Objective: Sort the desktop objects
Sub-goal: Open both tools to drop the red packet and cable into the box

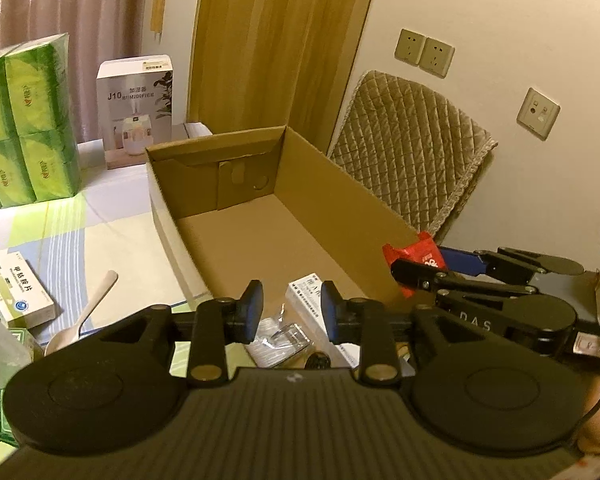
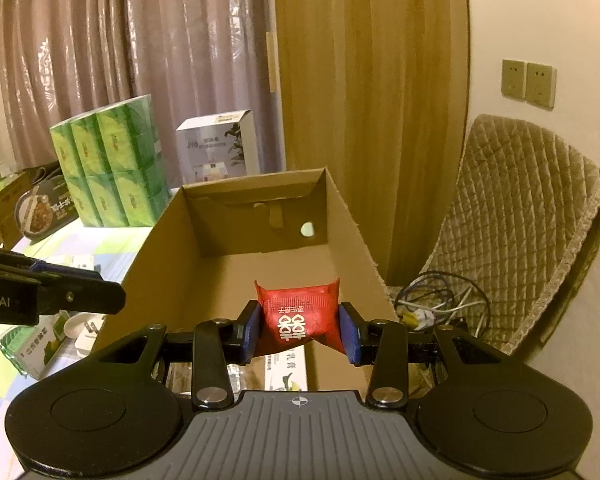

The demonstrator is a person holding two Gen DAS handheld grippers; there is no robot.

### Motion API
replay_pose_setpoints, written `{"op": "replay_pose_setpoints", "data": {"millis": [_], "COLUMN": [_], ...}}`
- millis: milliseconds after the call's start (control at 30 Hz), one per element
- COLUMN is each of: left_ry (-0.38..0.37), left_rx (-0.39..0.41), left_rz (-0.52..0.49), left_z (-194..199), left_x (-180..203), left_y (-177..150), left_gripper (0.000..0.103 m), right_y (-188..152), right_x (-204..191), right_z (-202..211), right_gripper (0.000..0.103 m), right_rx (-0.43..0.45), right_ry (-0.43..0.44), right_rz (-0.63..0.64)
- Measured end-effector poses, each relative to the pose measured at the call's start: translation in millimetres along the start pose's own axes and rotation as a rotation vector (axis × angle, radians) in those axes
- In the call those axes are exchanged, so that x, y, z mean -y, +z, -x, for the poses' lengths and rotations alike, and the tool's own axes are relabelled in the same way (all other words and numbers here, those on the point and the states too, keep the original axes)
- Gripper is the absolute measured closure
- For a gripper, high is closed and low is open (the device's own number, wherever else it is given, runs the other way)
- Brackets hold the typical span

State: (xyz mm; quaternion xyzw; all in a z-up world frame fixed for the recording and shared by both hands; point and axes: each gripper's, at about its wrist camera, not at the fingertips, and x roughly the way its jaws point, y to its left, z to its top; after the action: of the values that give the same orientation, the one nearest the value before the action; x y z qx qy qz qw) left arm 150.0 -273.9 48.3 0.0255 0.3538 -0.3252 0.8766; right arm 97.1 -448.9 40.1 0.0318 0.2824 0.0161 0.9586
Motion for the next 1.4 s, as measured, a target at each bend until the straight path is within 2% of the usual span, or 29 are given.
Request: {"op": "replay_pose_setpoints", "data": {"millis": [767,867,1400], "left_ry": [-0.002,0.006,0.032], "left_rx": [0.001,0.004,0.015], "left_rz": [0.002,0.001,0.033], "left_z": [8,9,27], "left_x": [2,1,-11], "left_y": [-3,-2,-14], "left_gripper": [0.078,0.078,0.076], "right_y": [8,10,-7], "right_x": [-10,-9,0], "right_z": [-1,-1,24], "right_gripper": [0.064,0.042,0.04], "right_rx": [0.005,0.01,-0.005], "right_ry": [0.022,0.029,0.007], "right_rz": [0.004,-0.006,-0.06]}}
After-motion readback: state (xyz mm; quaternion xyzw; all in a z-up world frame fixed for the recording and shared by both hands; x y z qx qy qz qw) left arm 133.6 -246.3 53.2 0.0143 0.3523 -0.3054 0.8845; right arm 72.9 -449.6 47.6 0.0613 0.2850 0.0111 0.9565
